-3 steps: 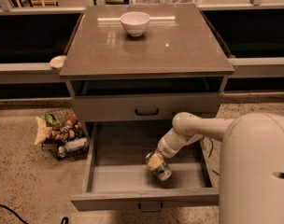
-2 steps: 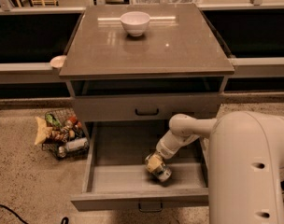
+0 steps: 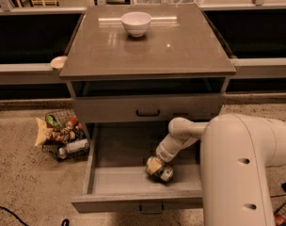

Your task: Place 7up can into middle drawer

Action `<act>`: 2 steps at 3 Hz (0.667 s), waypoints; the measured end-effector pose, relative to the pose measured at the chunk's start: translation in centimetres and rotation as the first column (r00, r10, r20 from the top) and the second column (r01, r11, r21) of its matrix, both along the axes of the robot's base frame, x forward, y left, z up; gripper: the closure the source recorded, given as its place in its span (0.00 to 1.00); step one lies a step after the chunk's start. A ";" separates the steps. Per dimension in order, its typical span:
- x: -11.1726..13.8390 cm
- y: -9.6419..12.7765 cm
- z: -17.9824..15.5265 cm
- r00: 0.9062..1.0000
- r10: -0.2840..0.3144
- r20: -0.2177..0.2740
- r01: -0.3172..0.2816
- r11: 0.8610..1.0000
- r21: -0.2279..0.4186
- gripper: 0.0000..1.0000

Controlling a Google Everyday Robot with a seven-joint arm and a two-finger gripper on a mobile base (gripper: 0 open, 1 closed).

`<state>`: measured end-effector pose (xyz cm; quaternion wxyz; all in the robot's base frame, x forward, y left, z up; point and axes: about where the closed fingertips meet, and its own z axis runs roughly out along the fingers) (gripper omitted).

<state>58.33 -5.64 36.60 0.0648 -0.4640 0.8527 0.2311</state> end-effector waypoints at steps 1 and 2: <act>0.0 0.0 -0.1 1.000 0.000 -0.002 0.000 1.000 -0.001 0.12; -0.1 -0.1 0.7 1.000 -0.001 0.013 0.001 1.000 0.001 0.00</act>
Offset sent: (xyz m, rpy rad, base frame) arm 0.0014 -0.0054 0.0239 0.0045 -0.0484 -0.0075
